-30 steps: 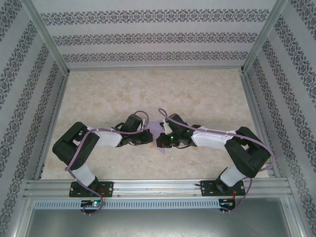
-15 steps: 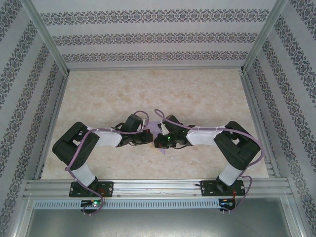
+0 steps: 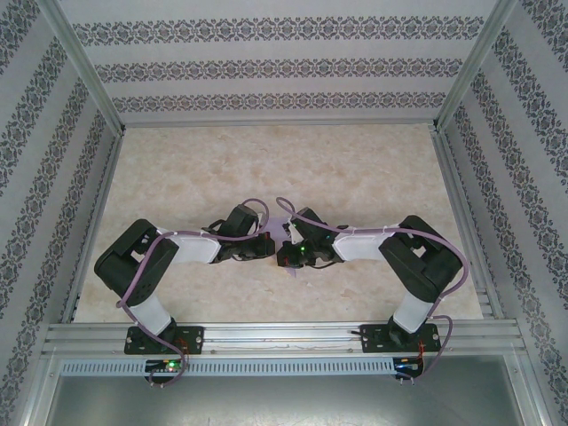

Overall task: Fold a paper plane with a square sheet of paper (fold left side to right side)
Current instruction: Third fold the triangle at the center of the table.

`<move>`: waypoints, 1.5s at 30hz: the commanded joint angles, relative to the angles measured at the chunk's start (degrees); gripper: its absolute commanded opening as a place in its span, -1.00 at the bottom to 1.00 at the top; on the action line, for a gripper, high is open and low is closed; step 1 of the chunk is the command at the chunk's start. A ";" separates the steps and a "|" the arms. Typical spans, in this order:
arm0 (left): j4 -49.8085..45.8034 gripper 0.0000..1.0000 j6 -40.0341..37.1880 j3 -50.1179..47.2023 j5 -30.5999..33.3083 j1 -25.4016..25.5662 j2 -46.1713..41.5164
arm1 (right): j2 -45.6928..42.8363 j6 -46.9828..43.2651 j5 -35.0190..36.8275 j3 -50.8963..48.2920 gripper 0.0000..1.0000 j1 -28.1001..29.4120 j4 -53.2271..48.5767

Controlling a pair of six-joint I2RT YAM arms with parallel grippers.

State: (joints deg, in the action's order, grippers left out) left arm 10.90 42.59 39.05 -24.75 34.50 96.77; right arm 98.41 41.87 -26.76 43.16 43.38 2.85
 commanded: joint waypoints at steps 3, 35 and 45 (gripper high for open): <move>-9.13 -1.00 -1.46 -1.25 8.96 -0.14 3.46 | -2.81 -0.07 0.10 -3.69 -1.00 0.48 -4.06; -7.57 -0.60 4.79 1.24 6.32 2.07 -6.57 | -20.02 -17.51 -4.90 -7.86 -0.31 -12.76 -11.80; -14.60 -0.17 2.50 -1.25 14.68 -2.77 -21.60 | -11.46 -26.08 -7.96 -1.37 -0.06 -12.12 -7.40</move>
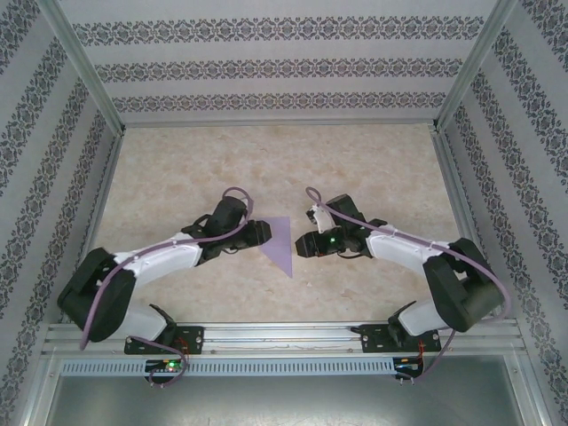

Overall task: Fold a paper plane with a square sheet of paper (fold left side to right side)
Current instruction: Third fold the triangle at the center of the table.

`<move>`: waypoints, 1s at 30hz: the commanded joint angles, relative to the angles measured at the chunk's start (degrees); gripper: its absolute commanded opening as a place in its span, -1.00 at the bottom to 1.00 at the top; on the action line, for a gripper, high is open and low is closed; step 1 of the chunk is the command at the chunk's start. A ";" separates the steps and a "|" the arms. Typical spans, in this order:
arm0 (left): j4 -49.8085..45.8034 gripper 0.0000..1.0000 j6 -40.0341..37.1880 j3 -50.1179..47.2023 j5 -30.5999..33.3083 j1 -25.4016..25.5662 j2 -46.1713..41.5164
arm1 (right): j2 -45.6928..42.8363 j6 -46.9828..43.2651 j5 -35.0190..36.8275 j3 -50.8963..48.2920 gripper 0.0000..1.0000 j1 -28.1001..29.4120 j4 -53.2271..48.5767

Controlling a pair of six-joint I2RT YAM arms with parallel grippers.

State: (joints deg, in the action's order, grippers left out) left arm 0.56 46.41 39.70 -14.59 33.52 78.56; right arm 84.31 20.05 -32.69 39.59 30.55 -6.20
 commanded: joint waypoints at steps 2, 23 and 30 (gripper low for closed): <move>-4.75 -0.10 -1.34 -3.66 5.48 -3.01 -6.19 | 4.73 -4.85 -1.58 3.56 -0.03 1.25 1.80; -7.85 -0.04 -1.94 -6.05 5.61 -6.07 -9.54 | 15.79 -3.97 -3.56 8.83 -0.10 3.69 5.75; -7.68 -0.03 -1.91 -6.22 5.08 -6.54 -9.43 | 15.20 -3.73 -4.04 8.66 -0.33 3.73 5.72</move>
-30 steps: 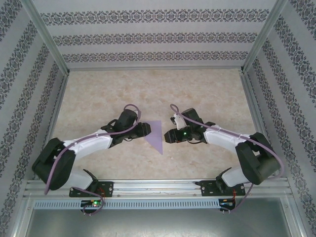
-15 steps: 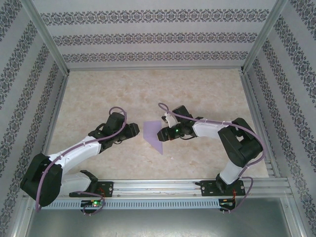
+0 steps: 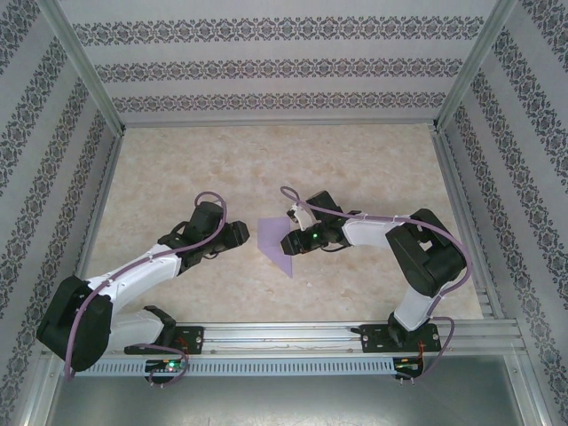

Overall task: Fold a paper plane with a square sheet of paper (fold left side to right side)
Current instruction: Third fold the triangle at the center of the table.

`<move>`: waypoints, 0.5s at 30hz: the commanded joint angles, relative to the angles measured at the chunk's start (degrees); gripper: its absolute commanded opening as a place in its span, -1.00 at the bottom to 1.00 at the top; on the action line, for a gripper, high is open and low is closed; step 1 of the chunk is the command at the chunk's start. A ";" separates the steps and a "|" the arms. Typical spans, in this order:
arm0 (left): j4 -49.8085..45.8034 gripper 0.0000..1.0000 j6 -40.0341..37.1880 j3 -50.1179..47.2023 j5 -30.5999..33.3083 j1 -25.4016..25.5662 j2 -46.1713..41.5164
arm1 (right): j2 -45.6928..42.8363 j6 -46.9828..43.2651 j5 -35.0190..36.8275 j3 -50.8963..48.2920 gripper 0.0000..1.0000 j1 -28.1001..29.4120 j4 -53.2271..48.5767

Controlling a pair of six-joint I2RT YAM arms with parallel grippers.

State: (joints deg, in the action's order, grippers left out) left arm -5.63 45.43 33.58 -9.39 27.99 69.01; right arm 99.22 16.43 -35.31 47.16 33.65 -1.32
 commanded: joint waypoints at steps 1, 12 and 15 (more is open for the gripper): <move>-1.31 -0.03 -0.86 -0.18 -0.47 -1.26 0.19 | 0.15 -0.08 -1.51 1.18 -0.41 0.56 0.56; 6.83 0.17 2.63 -1.16 -11.83 -6.05 2.19 | -8.06 1.80 -2.59 -4.04 -1.00 -1.91 3.71; 9.61 0.15 3.48 -0.49 -15.82 -6.68 5.02 | -9.10 2.33 -3.44 -5.01 -1.00 -2.52 4.61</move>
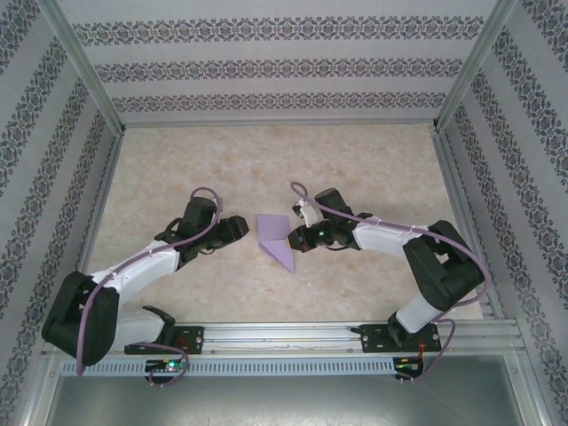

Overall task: Fold a paper plane with a square sheet of paper (fold left side to right side)
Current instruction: Third fold the triangle at the center of the table.

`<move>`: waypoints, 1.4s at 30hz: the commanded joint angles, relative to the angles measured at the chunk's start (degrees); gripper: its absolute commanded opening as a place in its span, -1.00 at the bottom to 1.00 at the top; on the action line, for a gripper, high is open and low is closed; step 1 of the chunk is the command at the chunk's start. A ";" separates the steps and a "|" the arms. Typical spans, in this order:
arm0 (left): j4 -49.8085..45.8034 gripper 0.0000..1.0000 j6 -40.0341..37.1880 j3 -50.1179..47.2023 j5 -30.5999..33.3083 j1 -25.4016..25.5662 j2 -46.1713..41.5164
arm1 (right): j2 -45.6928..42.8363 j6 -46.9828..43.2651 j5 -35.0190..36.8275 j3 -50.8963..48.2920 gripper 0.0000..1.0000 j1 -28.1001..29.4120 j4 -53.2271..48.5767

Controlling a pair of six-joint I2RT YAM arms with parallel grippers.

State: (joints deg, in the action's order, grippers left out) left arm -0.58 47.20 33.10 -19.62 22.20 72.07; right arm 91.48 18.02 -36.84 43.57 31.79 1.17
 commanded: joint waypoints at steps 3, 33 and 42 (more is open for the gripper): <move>6.12 0.13 1.91 1.59 -8.65 -0.96 5.69 | -1.97 1.13 -2.09 -2.15 -1.00 -0.72 2.59; 15.25 -0.99 4.96 10.35 -15.89 0.43 24.12 | -13.96 -1.44 16.15 -2.65 -0.17 -0.07 -10.34; 14.12 -0.99 8.24 10.05 -15.70 0.79 21.19 | -17.66 -2.20 43.04 -0.14 -0.09 18.54 -18.96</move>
State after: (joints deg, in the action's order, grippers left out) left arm 13.34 53.56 42.68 -34.52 22.50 94.70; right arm 72.64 16.49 -6.09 41.80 46.13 -13.17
